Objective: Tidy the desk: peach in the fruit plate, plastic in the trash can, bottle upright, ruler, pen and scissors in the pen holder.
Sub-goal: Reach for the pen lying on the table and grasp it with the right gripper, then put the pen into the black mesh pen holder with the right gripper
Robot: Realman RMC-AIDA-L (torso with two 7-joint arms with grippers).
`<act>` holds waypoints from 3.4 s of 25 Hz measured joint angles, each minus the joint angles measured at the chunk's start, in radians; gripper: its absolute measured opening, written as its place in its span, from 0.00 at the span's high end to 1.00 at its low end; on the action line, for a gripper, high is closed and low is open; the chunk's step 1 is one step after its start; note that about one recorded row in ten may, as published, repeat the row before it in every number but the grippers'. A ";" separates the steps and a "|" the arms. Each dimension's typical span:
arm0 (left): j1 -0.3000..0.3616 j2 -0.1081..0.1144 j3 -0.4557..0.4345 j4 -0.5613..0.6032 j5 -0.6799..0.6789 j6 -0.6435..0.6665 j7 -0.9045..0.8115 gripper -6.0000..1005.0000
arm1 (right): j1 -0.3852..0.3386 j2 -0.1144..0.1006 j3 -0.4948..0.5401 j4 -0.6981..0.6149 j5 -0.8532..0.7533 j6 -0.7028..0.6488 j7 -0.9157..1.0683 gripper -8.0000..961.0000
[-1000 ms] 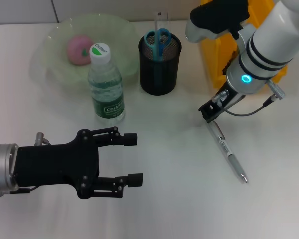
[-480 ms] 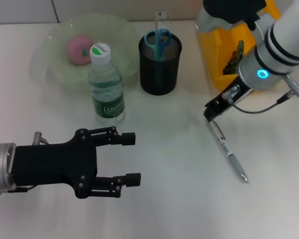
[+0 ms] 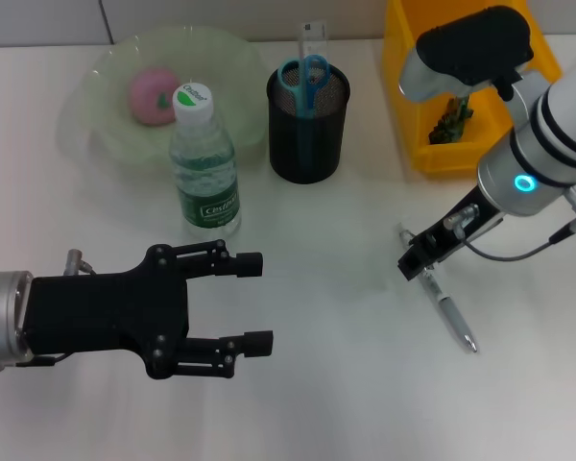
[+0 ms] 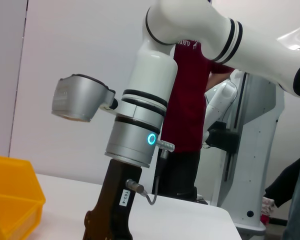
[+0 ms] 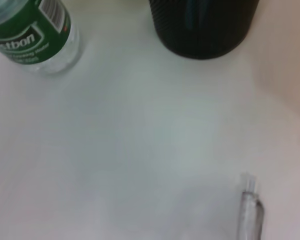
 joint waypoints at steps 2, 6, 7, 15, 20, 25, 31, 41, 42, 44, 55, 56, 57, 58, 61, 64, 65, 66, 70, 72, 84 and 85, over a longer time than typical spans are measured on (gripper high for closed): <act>-0.001 0.000 0.000 0.000 0.000 -0.001 0.000 0.20 | -0.010 0.000 -0.002 0.004 0.004 0.002 0.000 0.53; -0.002 0.000 0.000 0.000 0.000 -0.004 0.000 0.20 | -0.016 0.000 -0.003 0.023 0.005 0.015 0.000 0.53; -0.002 0.000 0.000 0.000 0.000 -0.005 0.001 0.20 | -0.017 0.000 -0.003 0.028 0.005 0.017 0.001 0.54; -0.002 0.000 0.001 0.000 0.000 -0.007 0.012 0.20 | -0.022 0.000 -0.013 0.039 0.006 0.024 0.001 0.60; -0.002 -0.001 0.000 0.000 0.000 -0.008 0.016 0.20 | -0.027 0.000 -0.013 0.043 0.006 0.025 0.001 0.67; -0.002 -0.002 0.000 0.000 0.000 -0.008 0.017 0.20 | -0.029 0.000 -0.013 0.053 0.005 0.026 0.001 0.67; -0.002 -0.002 0.000 0.000 0.000 -0.007 0.020 0.20 | -0.029 0.000 -0.030 0.055 0.002 0.030 0.001 0.72; 0.004 -0.002 0.000 0.000 0.000 -0.003 0.025 0.20 | -0.040 -0.005 -0.047 0.017 -0.004 0.029 0.001 0.88; 0.004 -0.001 0.000 0.000 0.000 -0.002 0.025 0.20 | -0.048 -0.007 -0.045 -0.004 -0.004 0.025 0.001 0.88; 0.005 -0.001 0.000 0.000 0.000 -0.001 0.025 0.20 | -0.072 -0.008 -0.040 -0.063 -0.005 0.015 -0.001 0.88; 0.007 -0.001 -0.005 -0.001 -0.006 0.004 0.025 0.20 | -0.250 -0.007 0.220 -0.448 0.176 0.120 -0.231 0.88; 0.007 -0.001 -0.006 -0.001 -0.006 0.004 0.025 0.19 | -0.269 -0.007 0.239 -0.437 0.250 0.170 -0.285 0.88; 0.007 -0.002 -0.008 -0.002 -0.006 0.004 0.025 0.19 | -0.290 -0.008 0.257 -0.414 0.337 0.235 -0.357 0.88; 0.007 -0.002 -0.008 -0.002 -0.006 0.004 0.025 0.19 | -0.307 -0.009 0.268 -0.382 0.432 0.294 -0.436 0.88; 0.007 -0.005 -0.015 -0.004 -0.006 0.004 0.017 0.19 | -0.317 -0.012 0.298 -0.197 0.751 0.420 -0.710 0.88; 0.009 -0.008 -0.024 -0.004 -0.006 0.007 0.015 0.19 | -0.266 -0.012 0.330 0.041 1.022 0.448 -0.984 0.88; 0.013 -0.010 -0.033 -0.005 -0.006 0.011 0.014 0.19 | -0.238 -0.012 0.335 0.122 1.092 0.451 -1.058 0.88; 0.013 -0.010 -0.033 -0.005 -0.006 0.011 0.014 0.19 | -0.205 -0.013 0.340 0.209 1.160 0.450 -1.136 0.88; 0.016 -0.013 -0.039 -0.008 -0.006 0.012 0.014 0.19 | -0.071 -0.013 0.396 0.511 1.305 0.454 -1.377 0.88; 0.016 -0.014 -0.039 -0.008 -0.006 0.013 0.014 0.19 | -0.011 -0.011 0.421 0.626 1.344 0.470 -1.473 0.88; 0.021 -0.020 -0.052 -0.007 -0.007 0.015 0.015 0.19 | 0.058 -0.005 0.415 0.770 1.405 0.526 -1.584 0.88; 0.021 -0.020 -0.053 -0.006 -0.007 0.016 0.015 0.19 | 0.055 -0.005 0.415 0.769 1.405 0.524 -1.584 0.88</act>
